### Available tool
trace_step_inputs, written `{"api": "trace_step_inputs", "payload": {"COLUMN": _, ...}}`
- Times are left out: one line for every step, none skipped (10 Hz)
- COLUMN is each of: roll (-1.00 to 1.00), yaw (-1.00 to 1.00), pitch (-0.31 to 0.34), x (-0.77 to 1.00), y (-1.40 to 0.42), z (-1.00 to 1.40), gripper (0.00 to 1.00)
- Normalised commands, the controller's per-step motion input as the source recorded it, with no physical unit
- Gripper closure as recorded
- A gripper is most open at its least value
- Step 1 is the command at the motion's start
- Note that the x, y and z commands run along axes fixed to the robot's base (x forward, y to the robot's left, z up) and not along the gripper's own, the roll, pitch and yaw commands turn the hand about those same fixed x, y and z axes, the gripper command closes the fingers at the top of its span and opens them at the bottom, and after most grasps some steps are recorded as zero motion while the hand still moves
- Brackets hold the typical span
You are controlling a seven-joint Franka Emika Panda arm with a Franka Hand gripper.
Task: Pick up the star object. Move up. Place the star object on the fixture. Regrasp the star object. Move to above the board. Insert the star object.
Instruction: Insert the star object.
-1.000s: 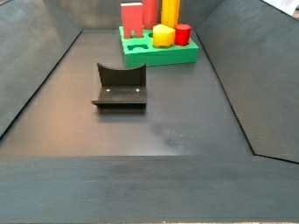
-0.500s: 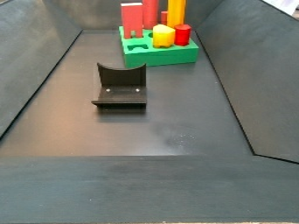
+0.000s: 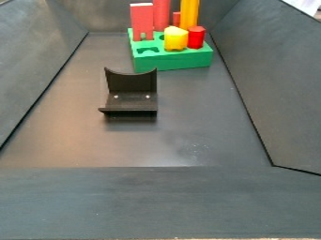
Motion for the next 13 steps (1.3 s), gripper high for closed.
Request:
{"api": "trace_step_inputs", "payload": {"roll": 0.21, "yaw": 0.45, "pitch": 0.07, "x": 0.13, "y": 0.12, "z": -0.62, "gripper": 1.0}}
{"api": "trace_step_inputs", "payload": {"roll": 0.23, "yaw": 0.6, "pitch": 0.001, "x": 0.0, "y": 0.32, "z": -0.57, "gripper": 1.0}}
{"api": "trace_step_inputs", "payload": {"roll": 0.12, "yaw": 0.56, "pitch": 0.0, "x": -0.05, "y": 0.45, "z": -0.45, "gripper": 1.0}}
{"api": "trace_step_inputs", "payload": {"roll": 0.04, "yaw": 0.45, "pitch": 0.0, "x": 0.0, "y": 0.08, "z": -0.18, "gripper": 1.0}}
{"api": "trace_step_inputs", "payload": {"roll": 0.0, "yaw": 0.0, "pitch": 0.0, "x": 0.0, "y": 0.0, "z": -0.03, "gripper": 1.0}}
{"api": "trace_step_inputs", "payload": {"roll": 0.0, "yaw": 0.15, "pitch": 0.0, "x": 0.09, "y": -0.33, "z": -0.51, "gripper": 1.0}}
{"api": "trace_step_inputs", "payload": {"roll": 0.04, "yaw": 0.23, "pitch": 0.026, "x": 0.28, "y": -0.33, "z": -0.59, "gripper": 1.0}}
{"api": "trace_step_inputs", "payload": {"roll": 0.06, "yaw": 0.15, "pitch": 0.014, "x": 0.21, "y": -0.17, "z": -0.55, "gripper": 1.0}}
{"api": "trace_step_inputs", "payload": {"roll": 0.08, "yaw": 0.14, "pitch": 0.023, "x": 0.24, "y": -0.05, "z": -0.54, "gripper": 1.0}}
{"api": "trace_step_inputs", "payload": {"roll": 0.08, "yaw": 0.21, "pitch": 0.037, "x": 0.35, "y": 0.0, "z": -0.61, "gripper": 1.0}}
{"api": "trace_step_inputs", "payload": {"roll": 0.08, "yaw": 0.27, "pitch": 0.023, "x": 0.19, "y": 0.0, "z": -0.65, "gripper": 1.0}}
{"api": "trace_step_inputs", "payload": {"roll": 0.1, "yaw": 0.47, "pitch": 0.076, "x": 0.23, "y": -0.06, "z": -0.67, "gripper": 1.0}}
{"api": "trace_step_inputs", "payload": {"roll": 0.04, "yaw": 0.52, "pitch": 0.086, "x": 0.26, "y": -0.17, "z": -0.64, "gripper": 1.0}}
